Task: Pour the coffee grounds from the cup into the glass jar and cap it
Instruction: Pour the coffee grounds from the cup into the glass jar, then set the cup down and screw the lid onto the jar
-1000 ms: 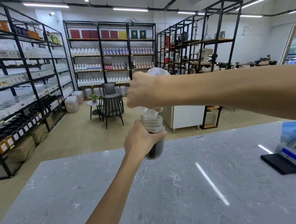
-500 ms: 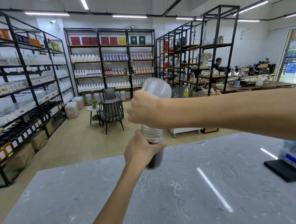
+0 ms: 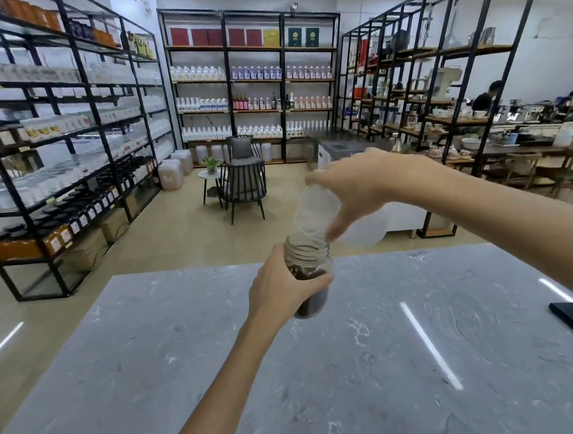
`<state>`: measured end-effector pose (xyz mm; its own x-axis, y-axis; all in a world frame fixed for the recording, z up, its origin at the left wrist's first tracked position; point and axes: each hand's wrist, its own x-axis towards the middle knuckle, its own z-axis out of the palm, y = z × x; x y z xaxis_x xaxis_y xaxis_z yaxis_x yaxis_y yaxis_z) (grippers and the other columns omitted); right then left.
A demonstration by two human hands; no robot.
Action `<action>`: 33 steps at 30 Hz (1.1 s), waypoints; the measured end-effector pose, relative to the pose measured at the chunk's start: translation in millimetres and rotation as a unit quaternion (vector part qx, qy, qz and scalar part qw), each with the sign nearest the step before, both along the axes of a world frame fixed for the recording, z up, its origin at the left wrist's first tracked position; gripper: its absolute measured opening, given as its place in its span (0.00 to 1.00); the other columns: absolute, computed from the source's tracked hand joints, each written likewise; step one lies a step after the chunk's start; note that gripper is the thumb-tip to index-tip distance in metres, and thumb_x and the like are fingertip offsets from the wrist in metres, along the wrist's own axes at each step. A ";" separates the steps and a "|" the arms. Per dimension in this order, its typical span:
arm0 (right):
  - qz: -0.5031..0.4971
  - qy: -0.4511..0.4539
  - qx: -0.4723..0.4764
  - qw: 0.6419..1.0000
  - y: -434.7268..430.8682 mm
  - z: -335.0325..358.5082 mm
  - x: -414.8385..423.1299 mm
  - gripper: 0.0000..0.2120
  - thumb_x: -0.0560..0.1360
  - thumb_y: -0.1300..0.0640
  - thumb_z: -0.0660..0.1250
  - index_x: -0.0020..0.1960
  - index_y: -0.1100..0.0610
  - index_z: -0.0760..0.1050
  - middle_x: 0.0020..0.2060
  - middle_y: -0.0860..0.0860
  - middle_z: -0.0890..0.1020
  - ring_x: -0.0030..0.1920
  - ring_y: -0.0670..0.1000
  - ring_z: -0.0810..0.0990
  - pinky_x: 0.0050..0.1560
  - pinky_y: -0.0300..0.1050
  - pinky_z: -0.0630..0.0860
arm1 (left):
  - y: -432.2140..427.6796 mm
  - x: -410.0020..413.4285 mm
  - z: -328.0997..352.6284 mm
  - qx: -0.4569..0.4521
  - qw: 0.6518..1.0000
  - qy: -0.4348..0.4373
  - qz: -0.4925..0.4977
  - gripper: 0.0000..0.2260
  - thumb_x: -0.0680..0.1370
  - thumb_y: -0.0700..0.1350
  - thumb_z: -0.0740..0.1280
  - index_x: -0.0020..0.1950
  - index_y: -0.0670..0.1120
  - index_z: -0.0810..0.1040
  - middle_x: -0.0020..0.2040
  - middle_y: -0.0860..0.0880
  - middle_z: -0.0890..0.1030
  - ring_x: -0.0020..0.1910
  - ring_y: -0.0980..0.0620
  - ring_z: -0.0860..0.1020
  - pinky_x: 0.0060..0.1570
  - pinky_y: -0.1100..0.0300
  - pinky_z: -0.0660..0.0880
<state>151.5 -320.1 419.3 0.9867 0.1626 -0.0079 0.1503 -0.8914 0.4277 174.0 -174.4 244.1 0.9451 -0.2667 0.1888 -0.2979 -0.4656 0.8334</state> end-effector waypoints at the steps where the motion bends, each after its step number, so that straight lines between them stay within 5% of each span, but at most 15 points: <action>1: -0.010 0.015 0.101 0.995 -12.0 -13.6 -2.8 0.52 0.59 0.26 0.73 0.75 0.45 0.59 0.67 0.45 0.75 0.61 0.52 0.77 0.53 0.48 0.74 | 8.1 -2.2 -13.8 -0.004 1.000 0.006 -0.005 0.34 0.64 0.64 0.79 0.65 0.59 0.71 0.58 0.60 0.81 0.57 0.53 0.78 0.54 0.51 0.76; 6: -0.041 0.055 0.473 0.878 -62.9 -137.8 -32.4 0.50 0.58 0.27 0.72 0.74 0.44 0.61 0.62 0.45 0.73 0.57 0.41 0.76 0.52 0.33 0.70 | 56.1 -25.3 -105.2 -0.053 0.996 0.076 -0.018 0.34 0.59 0.65 0.79 0.62 0.67 0.71 0.57 0.68 0.81 0.57 0.63 0.80 0.56 0.59 0.76; 9: -0.076 0.062 0.565 0.819 -72.9 -230.9 -63.1 0.46 0.59 0.32 0.74 0.73 0.45 0.64 0.60 0.45 0.70 0.59 0.40 0.74 0.50 0.34 0.72 | 82.3 -49.5 -162.2 -0.095 0.988 0.124 -0.006 0.33 0.58 0.60 0.81 0.60 0.66 0.73 0.55 0.70 0.82 0.55 0.71 0.79 0.50 0.76 0.73; 14: -0.108 0.090 0.630 0.764 -67.0 -342.4 -119.2 0.48 0.59 0.33 0.75 0.74 0.45 0.63 0.61 0.43 0.70 0.62 0.43 0.75 0.55 0.40 0.77 | 114.6 -89.8 -232.3 -0.126 0.973 0.193 0.022 0.35 0.60 0.52 0.83 0.65 0.55 0.75 0.58 0.61 0.84 0.58 0.61 0.82 0.54 0.71 0.76; 19: -0.096 0.136 0.618 0.768 -53.5 -389.4 -151.6 0.46 0.64 0.33 0.74 0.76 0.38 0.55 0.68 0.38 0.64 0.68 0.35 0.67 0.62 0.31 0.69 | 131.1 -111.4 -263.2 -0.074 0.977 0.201 0.007 0.36 0.63 0.41 0.86 0.66 0.56 0.75 0.61 0.62 0.83 0.61 0.62 0.81 0.57 0.73 0.74; 25: -0.084 0.145 0.588 0.791 -51.5 -405.7 -162.7 0.46 0.68 0.36 0.73 0.76 0.32 0.49 0.70 0.32 0.58 0.69 0.35 0.66 0.64 0.38 0.72 | 131.3 -116.8 -272.5 -0.052 0.979 0.196 -0.021 0.36 0.63 0.41 0.86 0.66 0.58 0.75 0.61 0.66 0.81 0.61 0.66 0.79 0.57 0.76 0.72; 33: -0.077 0.173 0.578 0.794 -44.9 -408.8 -166.3 0.47 0.71 0.42 0.74 0.80 0.43 0.48 0.75 0.37 0.56 0.72 0.39 0.63 0.70 0.39 0.66 | 132.5 -115.3 -278.4 -0.030 0.979 0.198 -0.024 0.37 0.64 0.41 0.86 0.68 0.57 0.74 0.61 0.71 0.79 0.62 0.70 0.77 0.58 0.78 0.70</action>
